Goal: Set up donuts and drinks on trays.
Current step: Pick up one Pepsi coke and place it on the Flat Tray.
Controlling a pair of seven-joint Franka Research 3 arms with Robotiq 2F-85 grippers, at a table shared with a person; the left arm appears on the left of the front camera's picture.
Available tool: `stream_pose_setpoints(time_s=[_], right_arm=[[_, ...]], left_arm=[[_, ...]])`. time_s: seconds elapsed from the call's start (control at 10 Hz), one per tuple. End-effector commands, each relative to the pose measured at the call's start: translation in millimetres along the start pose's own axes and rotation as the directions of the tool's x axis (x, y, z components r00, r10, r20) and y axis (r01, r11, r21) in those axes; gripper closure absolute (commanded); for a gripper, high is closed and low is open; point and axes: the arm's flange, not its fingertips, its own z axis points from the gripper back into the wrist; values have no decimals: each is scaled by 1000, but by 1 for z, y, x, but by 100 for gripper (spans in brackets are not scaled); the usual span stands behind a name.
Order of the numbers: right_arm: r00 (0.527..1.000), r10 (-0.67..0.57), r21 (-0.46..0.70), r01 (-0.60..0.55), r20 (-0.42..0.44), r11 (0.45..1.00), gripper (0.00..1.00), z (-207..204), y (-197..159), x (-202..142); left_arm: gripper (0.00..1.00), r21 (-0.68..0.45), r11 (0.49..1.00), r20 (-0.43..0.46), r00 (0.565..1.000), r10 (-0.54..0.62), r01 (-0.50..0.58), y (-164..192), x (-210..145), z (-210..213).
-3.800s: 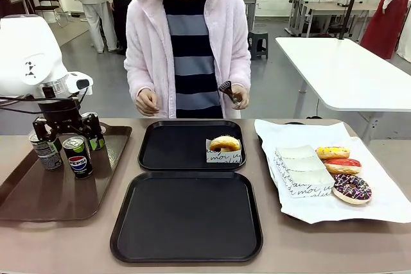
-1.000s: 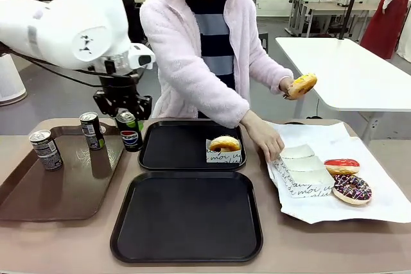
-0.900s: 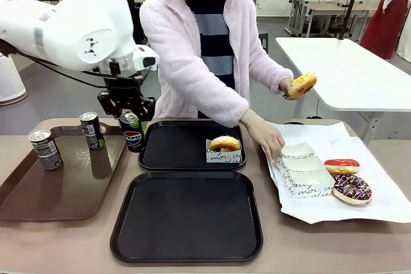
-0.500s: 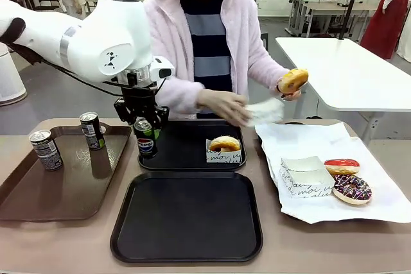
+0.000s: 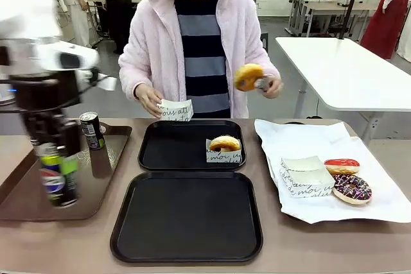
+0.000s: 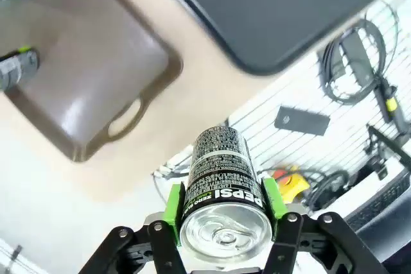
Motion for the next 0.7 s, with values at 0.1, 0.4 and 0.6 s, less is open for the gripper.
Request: stream_pose_setpoints(time_s=[0.1,0.4,0.6], right_arm=[[1000,19,21,-19,19,1000,0,0,0,2],[1000,19,21,-19,19,1000,0,0,0,2],[1000,19,21,-19,19,1000,0,0,0,2]], left_arm=[[42,65,998,103,995,-6,0,-1,-4,5],[42,46,999,63,998,-14,11,-6,-21,13],[42,46,999,63,998,-14,11,-6,-21,13]])
